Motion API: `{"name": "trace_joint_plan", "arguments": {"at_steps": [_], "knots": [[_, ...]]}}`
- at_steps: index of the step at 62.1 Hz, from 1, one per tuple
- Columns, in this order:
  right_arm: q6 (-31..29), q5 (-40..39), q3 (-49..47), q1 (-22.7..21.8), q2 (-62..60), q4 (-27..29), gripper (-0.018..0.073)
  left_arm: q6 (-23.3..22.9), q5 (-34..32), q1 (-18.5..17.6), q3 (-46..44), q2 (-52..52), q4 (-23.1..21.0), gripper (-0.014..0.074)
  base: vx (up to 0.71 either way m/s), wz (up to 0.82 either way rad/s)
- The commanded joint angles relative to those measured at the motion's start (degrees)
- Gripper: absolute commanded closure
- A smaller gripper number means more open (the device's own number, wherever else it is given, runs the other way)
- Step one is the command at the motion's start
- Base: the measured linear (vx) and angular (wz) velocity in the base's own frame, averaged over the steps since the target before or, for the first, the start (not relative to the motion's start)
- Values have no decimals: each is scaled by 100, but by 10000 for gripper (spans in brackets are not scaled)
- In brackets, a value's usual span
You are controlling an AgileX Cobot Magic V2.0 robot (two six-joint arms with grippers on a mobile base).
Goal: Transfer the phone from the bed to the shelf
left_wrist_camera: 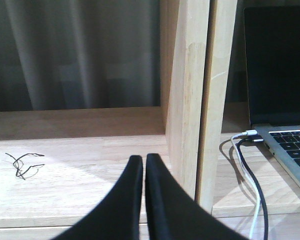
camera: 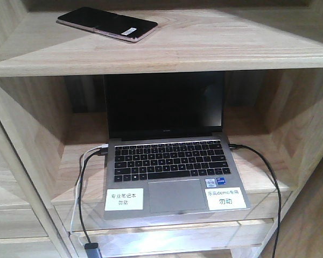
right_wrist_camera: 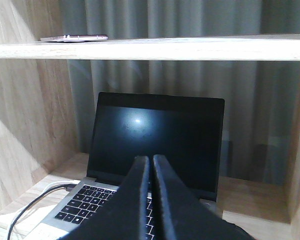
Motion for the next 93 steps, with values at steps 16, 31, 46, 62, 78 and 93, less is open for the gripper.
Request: {"name": "trace_joint_plan", "arguments": {"at_steps": [16,31,46,62,78,93], "knots": [[2575,-346,-158,-9,59,-2702,564,0,-416,-44,41,-32,-54,595,0,0],[3572,-333,-158,-517,59,-3729,564,0,-416,-44,41,-32,-54,595,0,0],[3533,2,92,-1692,-147,-3722,564,0,-416,-44,41,-32,-54,595,0,0],[3441,-45,977,-2105,-973,-3705,564,0,-416,-44,41,-32,-54,595,0,0],[3440,-500,1855,-2105,-1316,-3676,564,0,-416,-44,41,-32,-54,595,0,0],[3415,-407,1837,-2105,-1317,-3714,564,0,-416,-44,41,-32,-54,595,0,0]]}}
